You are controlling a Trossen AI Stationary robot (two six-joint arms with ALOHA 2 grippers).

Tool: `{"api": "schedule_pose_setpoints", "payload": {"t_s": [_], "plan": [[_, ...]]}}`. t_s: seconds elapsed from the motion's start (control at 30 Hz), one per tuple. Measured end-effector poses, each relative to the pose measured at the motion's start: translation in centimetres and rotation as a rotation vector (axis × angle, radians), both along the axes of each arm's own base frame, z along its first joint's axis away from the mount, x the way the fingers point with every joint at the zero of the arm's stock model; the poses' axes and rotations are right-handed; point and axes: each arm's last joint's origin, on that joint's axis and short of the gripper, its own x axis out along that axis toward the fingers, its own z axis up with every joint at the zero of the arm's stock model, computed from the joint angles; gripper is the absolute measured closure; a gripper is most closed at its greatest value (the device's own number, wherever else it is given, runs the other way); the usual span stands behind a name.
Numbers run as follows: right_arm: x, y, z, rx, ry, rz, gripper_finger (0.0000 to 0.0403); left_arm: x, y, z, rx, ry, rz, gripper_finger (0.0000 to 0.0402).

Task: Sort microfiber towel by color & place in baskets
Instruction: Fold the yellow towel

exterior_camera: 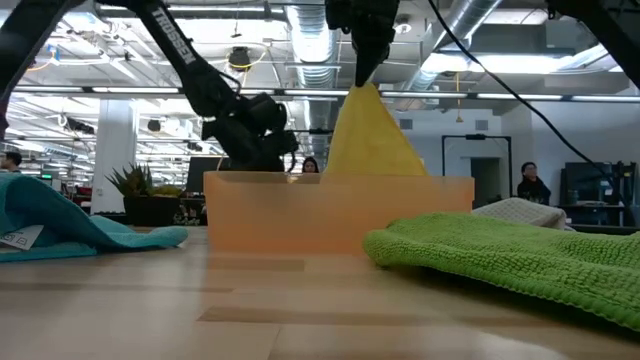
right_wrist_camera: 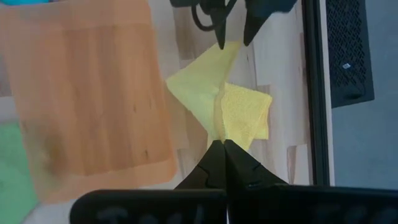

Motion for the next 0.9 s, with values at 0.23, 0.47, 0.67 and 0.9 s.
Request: {"api": "schedule_pose_setpoints", "payload": {"t_s": [0.23, 0.47, 0.67, 0.9], "plan": [[0.0, 0.0, 0.0, 0.000, 0.000, 0.000, 0.0397, 0.9, 0.7, 0.3, 0.090, -0.002, -0.074, 0.0225], [0.0, 0.0, 0.0, 0.000, 0.000, 0.000, 0.0397, 0.9, 0.6, 0.4, 0.091, 0.011, -0.136, 0.0229], [0.0, 0.0, 0.0, -0.001, -0.005, 0.000, 0.0397, 0.8, 0.5, 0.2, 0.132, 0.038, -0.147, 0.0238], [0.1, 0.0, 0.0, -0.003, -0.011, 0.000, 0.0397, 0.9, 0.7, 0.3, 0.155, 0.019, -0.138, 0.0239]]}}
